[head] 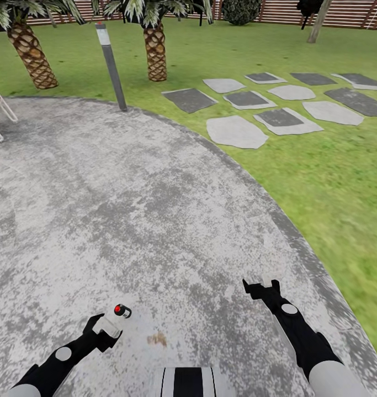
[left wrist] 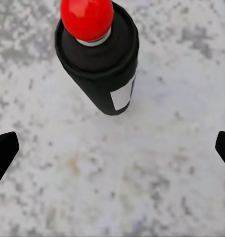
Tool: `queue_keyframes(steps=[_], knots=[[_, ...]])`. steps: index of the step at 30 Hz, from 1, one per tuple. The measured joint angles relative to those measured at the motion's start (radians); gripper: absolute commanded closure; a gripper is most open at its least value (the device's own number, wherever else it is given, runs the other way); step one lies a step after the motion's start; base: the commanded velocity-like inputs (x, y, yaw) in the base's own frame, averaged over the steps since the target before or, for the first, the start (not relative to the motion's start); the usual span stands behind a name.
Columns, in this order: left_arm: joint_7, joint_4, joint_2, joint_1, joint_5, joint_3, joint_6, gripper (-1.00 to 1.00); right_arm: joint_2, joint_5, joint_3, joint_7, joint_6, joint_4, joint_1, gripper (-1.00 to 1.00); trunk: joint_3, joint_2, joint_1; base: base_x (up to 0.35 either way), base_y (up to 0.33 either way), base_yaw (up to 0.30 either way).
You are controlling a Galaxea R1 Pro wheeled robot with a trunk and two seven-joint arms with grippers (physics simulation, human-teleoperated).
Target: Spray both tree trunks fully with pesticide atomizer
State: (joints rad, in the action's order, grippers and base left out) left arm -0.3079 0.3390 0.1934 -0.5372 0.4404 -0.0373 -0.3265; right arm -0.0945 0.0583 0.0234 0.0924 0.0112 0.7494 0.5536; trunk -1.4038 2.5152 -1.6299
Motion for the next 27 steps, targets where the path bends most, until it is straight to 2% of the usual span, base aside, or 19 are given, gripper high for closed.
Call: queue_keyframes(steps=[27], knots=[[-0.001, 0.000, -0.003, 0.001, 0.000, 0.001, -0.002, -1.00, 0.000, 0.000, 0.000, 0.000, 0.000, 0.000, 0.000, -1.00, 0.000, 0.000, 0.000, 0.054, 0.000, 0.000]])
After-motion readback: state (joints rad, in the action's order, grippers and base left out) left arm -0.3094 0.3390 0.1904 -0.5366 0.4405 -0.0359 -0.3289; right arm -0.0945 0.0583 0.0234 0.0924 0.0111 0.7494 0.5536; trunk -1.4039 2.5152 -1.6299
